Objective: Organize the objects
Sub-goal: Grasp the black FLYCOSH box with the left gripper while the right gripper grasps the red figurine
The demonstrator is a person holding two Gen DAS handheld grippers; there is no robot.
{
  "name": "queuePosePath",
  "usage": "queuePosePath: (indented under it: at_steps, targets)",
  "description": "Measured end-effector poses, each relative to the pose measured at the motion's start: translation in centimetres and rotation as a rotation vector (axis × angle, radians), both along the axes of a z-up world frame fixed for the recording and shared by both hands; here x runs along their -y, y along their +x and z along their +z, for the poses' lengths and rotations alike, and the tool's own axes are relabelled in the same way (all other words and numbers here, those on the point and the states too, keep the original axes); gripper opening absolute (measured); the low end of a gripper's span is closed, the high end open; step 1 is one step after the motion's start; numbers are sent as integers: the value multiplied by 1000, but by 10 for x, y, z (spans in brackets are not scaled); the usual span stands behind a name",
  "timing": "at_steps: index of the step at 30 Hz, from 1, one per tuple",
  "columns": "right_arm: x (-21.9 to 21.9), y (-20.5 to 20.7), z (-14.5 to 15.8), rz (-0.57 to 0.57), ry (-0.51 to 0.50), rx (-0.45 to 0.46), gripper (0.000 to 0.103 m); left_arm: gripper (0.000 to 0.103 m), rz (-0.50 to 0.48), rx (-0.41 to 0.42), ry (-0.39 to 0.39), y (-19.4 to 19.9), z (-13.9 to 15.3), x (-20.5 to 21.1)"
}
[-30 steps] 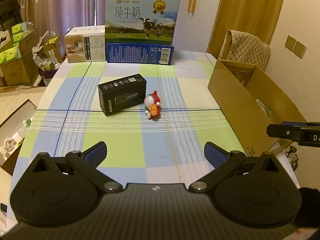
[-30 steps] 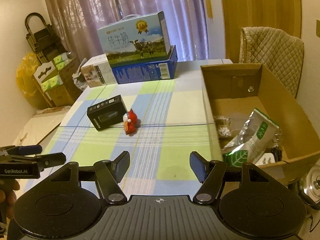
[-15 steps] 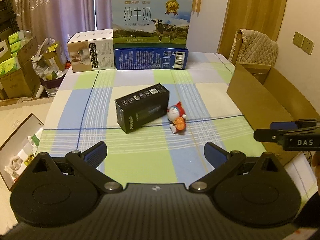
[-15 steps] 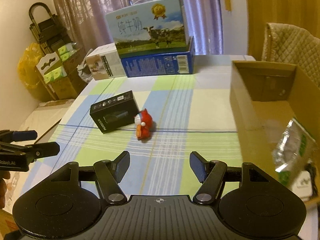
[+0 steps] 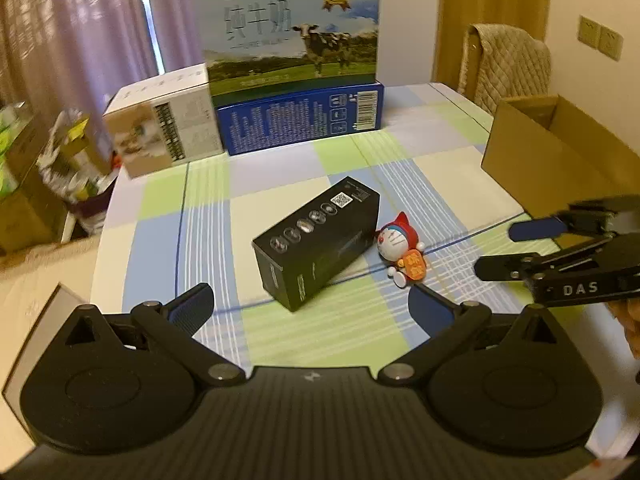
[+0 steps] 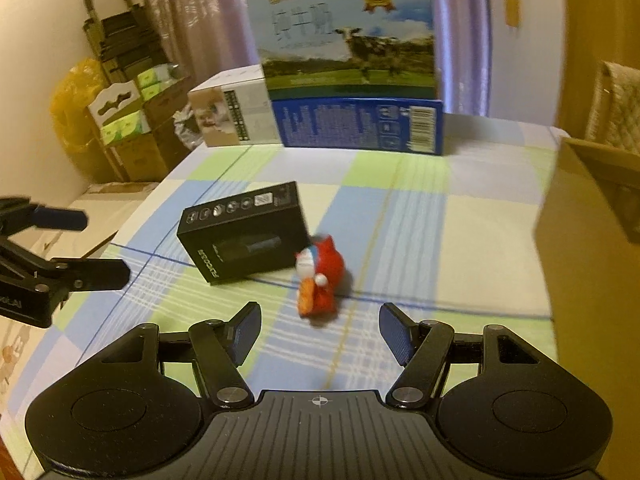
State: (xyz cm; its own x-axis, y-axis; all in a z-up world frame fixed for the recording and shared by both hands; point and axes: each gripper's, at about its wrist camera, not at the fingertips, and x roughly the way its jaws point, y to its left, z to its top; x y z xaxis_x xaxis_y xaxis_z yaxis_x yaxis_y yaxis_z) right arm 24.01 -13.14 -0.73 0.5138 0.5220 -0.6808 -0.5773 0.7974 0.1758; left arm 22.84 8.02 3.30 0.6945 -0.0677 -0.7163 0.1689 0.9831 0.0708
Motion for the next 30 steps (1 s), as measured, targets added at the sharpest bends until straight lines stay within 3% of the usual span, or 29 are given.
queuePosePath:
  at_steps: [15, 21, 24, 30]
  targets:
    - [-46, 60, -52, 45, -32, 4, 63, 102, -106, -44, 65, 63, -30, -6]
    - [-58, 72, -66, 71, -55, 7, 54, 101, -163, -58, 92, 84, -43, -1]
    - [-62, 77, -73, 70, -71, 0, 44, 100, -179, -77, 109, 98, -47, 3]
    - [-60, 78, -73, 63, -84, -9, 42, 89, -269, -145, 160, 122, -56, 20]
